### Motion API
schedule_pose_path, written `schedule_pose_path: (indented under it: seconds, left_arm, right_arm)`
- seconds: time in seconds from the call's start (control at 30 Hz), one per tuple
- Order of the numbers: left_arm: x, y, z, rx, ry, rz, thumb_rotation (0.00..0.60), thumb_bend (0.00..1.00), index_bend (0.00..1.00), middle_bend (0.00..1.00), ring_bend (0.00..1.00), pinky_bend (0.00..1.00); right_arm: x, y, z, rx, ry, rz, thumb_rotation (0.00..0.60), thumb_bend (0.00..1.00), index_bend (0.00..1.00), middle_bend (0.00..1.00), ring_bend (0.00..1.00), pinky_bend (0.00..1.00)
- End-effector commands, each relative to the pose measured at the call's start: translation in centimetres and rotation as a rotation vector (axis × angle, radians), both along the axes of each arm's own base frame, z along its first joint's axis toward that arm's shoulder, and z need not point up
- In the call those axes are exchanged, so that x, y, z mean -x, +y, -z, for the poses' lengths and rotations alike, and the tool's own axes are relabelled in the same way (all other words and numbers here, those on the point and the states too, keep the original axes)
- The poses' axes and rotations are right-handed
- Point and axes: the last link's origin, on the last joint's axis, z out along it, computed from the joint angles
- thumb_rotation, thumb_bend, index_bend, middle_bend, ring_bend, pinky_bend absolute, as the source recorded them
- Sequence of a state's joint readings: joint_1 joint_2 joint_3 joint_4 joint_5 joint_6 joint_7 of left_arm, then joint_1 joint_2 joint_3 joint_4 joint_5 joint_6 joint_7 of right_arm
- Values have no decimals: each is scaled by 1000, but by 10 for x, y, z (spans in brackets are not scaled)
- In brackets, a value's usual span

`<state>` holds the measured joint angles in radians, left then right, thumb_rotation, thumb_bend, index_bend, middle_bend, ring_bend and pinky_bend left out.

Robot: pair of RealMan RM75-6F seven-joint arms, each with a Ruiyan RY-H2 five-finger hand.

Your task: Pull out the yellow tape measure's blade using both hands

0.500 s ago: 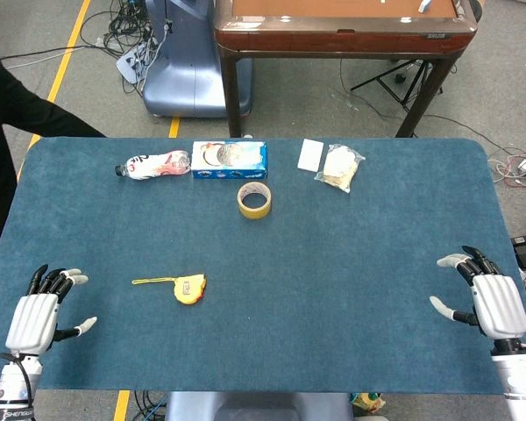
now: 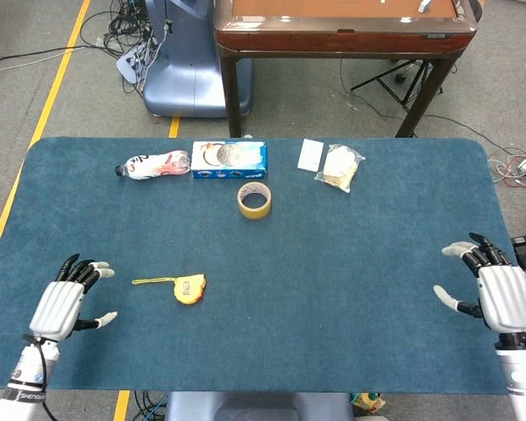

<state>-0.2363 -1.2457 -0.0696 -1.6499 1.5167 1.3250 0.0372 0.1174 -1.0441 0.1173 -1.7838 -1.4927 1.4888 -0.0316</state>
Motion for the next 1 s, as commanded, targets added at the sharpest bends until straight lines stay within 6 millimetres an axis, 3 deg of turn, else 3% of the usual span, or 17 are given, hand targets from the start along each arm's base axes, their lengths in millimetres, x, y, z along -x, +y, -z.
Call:
schedule_pose_path:
  seconds: [0.03, 0.23, 0.47, 1.0]
  left_arm:
    - [-9, 11, 11, 48, -25, 40, 600, 116, 292, 235, 152, 20]
    - [-26, 24, 37, 161, -51, 95, 600, 116, 254, 232, 151, 20]
    - [-42, 38, 69, 266, -23, 113, 600, 115, 123, 169, 135, 20]
    - [-64, 64, 124, 304, 4, 146, 600, 116, 117, 166, 135, 20]
  right_arm:
    - [-4, -1, -8, 27, 9, -1, 600, 259, 351, 325, 149, 241]
    - [-9, 0, -14, 47, 10, 2, 600, 259, 351, 325, 149, 241]
    - [-8, 3, -14, 38, 1, 12, 600, 259, 351, 325, 149, 241]
    - [0, 2, -14, 29, -1, 41, 600, 259, 351, 325, 149, 241]
